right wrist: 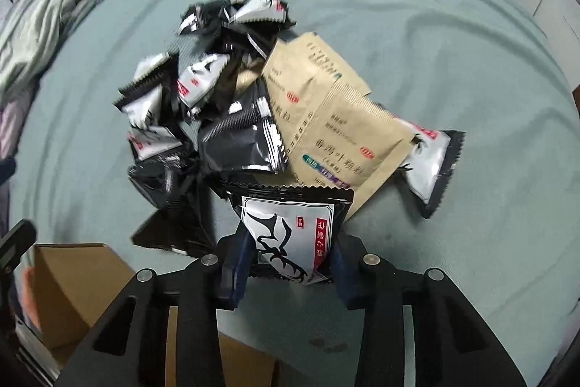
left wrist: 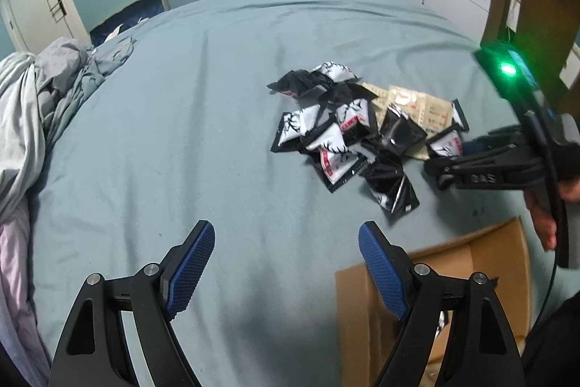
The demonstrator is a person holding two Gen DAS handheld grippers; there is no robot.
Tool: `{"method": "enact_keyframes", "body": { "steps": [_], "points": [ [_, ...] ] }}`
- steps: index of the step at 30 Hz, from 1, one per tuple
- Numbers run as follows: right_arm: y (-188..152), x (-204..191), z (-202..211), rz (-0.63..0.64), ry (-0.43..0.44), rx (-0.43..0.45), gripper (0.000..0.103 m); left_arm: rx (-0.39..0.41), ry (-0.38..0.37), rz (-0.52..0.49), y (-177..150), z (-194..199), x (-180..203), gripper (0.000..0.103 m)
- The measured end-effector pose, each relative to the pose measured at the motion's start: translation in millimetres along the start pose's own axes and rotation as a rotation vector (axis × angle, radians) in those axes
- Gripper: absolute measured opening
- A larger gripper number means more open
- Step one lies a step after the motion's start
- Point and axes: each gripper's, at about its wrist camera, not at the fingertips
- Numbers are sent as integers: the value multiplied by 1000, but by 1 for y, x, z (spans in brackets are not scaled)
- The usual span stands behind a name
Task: Organize snacks
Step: 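Grasp a white-and-black snack packet from the pile with the right gripper, then move the held packet over the box and release it with the right gripper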
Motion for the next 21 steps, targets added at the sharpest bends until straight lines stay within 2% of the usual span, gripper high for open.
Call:
{"method": "enact_keyframes", "body": {
  "steps": [6, 10, 15, 19, 21],
  "points": [
    [-15, 17, 55, -92, 25, 95, 36, -35, -54, 42, 22, -18, -8, 86],
    [-46, 19, 99, -133, 14, 167, 36, -46, -66, 16, 39, -44, 0, 86],
    [-95, 15, 129, -187, 34, 233, 36, -55, -83, 2, 59, -84, 8, 86],
    [-139, -3, 138, -229, 30, 252, 36, -179, -147, 15, 69, -130, 15, 85],
    [-155, -7, 141, -246, 3, 262, 36, -189, -154, -17, 69, -139, 23, 82]
  ]
}}
Point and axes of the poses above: each gripper's, at about its wrist camera, not at the fingertips, and z roughly against the way its jaws point, x to its right, y to its top
